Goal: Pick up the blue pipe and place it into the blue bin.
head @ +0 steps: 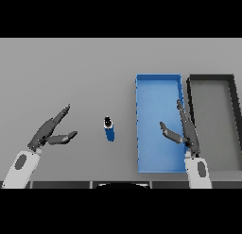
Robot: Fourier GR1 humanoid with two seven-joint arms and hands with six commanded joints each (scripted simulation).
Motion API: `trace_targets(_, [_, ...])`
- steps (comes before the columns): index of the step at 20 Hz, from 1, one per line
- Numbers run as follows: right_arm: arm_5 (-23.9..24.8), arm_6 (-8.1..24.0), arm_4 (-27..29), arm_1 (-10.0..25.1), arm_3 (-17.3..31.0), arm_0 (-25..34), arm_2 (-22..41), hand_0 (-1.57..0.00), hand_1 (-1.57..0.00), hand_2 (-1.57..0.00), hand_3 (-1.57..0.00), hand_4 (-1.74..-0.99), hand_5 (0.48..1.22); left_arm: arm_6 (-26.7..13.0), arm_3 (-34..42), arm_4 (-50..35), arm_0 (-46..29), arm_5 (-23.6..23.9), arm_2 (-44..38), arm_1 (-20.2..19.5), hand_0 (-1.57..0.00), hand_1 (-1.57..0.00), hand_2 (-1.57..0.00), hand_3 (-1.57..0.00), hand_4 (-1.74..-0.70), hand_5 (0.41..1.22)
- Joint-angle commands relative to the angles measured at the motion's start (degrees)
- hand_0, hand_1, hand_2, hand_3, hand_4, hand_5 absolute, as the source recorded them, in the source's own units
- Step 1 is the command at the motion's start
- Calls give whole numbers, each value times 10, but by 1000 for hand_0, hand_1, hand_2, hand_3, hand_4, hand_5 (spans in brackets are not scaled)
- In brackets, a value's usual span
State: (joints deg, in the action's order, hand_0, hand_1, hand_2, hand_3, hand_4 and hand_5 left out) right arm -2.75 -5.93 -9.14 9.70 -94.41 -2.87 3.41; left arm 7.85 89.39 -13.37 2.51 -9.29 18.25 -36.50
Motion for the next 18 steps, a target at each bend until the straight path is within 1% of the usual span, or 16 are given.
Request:
trace_targets(1, [-2,2,3,2,0,1,-2,1,1,1,1,-1174,616,-9,8,6,-3,-4,15,7,1,1,1,1,-1071,522])
trace_targets(2, [-5,4,6,5,-2,-1,-4,1,1,1,1,-1173,616,-30,13,6,2,-15,30,13,1,1,1,1,-1095,510])
trace_targets(3, [-2,3,-2,7,-6,-9,-1,1,1,1,1,-1164,617,-36,23,14,-5,-18,46,20,1,1,1,1,-1113,497])
trace_targets(4, [-5,0,5,8,-6,-11,-5,1,1,1,1,-1174,618,-38,27,29,-10,-15,58,25,1,1,1,1,-1126,485])
trace_targets(7, [-4,7,6,1,-5,-7,-3,1,1,1,1,-1195,617,-57,28,52,1,-17,88,47,1,1,1,1,-1138,455])
trace_targets(8, [-4,4,5,-2,-11,-11,1,1,1,1,1,-1197,615,-56,27,55,2,-18,95,56,1,1,1,1,-1139,450])
trace_targets(9, [-6,-1,7,4,-13,-16,-3,1,1,1,1,-1205,618,-55,25,58,2,-17,103,68,1,1,1,1,-1144,452])
trace_targets(11, [-5,3,11,-3,-6,-8,-3,1,1,1,1,-1218,627,-56,5,69,18,-11,111,92,1,1,1,1,-1147,452])
trace_targets(12, [-4,7,11,-1,-8,-7,-5,1,1,1,1,-1217,626,-48,-2,77,22,-9,118,104,1,1,1,1,-1151,456])
trace_targets(14, [-4,11,9,-3,-9,-9,-2,1,1,1,1,-1211,622,-51,-29,90,43,3,126,137,1,1,1,1,-1155,460])
trace_targets(15, [-2,9,4,-2,1,-10,-4,1,1,1,1,-1201,620,-52,-42,90,54,8,123,150,1,1,1,1,-1152,460])
trace_targets(16, [-3,4,6,0,-7,-17,-5,1,1,1,1,-1202,621,-48,-55,91,62,10,124,163,1,1,1,1,-1150,460])
trace_targets(17, [-2,6,6,0,-9,-13,-5,1,1,1,1,-1205,625,-35,-61,94,63,9,126,168,1,1,1,1,-1145,460])
trace_targets(18, [-4,4,11,0,-12,-14,-7,1,1,1,1,-1210,631,-36,-78,97,73,10,128,179,1,1,1,1,-1134,459])
